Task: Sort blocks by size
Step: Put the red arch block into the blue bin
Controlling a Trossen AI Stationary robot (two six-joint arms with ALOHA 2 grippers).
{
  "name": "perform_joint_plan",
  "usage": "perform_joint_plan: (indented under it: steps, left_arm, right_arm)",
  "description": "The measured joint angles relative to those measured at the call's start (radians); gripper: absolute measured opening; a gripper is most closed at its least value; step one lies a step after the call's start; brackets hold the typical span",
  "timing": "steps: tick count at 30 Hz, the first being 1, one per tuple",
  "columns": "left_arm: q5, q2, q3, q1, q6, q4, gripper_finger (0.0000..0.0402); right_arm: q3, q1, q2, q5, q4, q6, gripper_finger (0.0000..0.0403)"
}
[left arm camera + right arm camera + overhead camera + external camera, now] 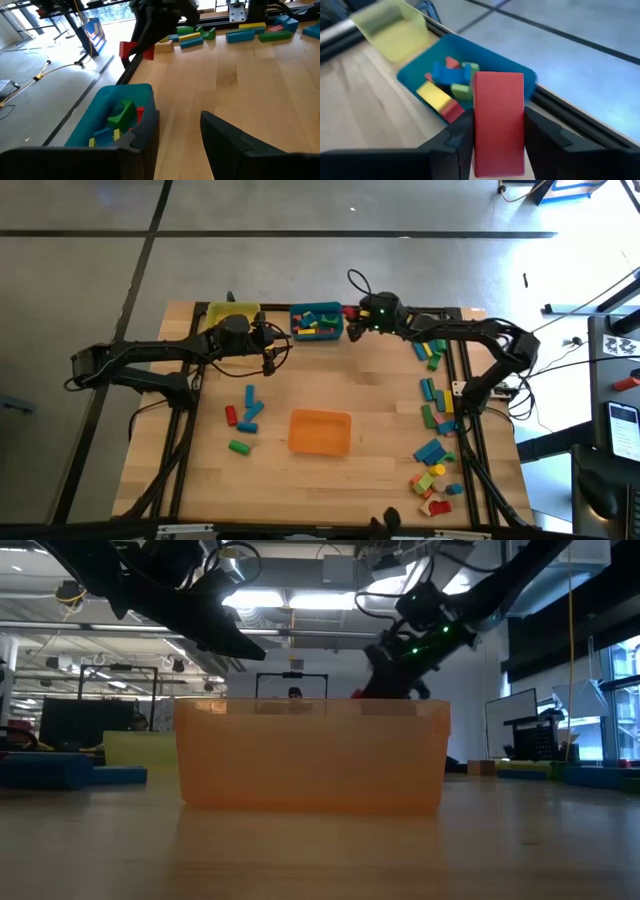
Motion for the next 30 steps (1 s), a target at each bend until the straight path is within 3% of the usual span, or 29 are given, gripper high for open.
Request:
perform_joint_plan:
  steps: [7, 17, 30]
  left_arm:
    - [0.0, 0.0, 0.0, 0.0, 0.0, 0.005, 0.0127]
    - [0.0, 0.0, 0.0, 0.0, 0.0, 0.008, 0.0127]
    - [0.0, 0.0, 0.0, 0.0, -0.006, 0.006, 0.0127]
  right_arm:
    - [0.041, 0.0, 0.115, -0.026, 0.15, 0.0, 0.0146]
    - [0.163, -0.001, 0.282, -0.046, 0.141, 0.0, 0.0147]
    - [0.166, -0.001, 0.295, -0.045, 0.111, 0.008, 0.0147]
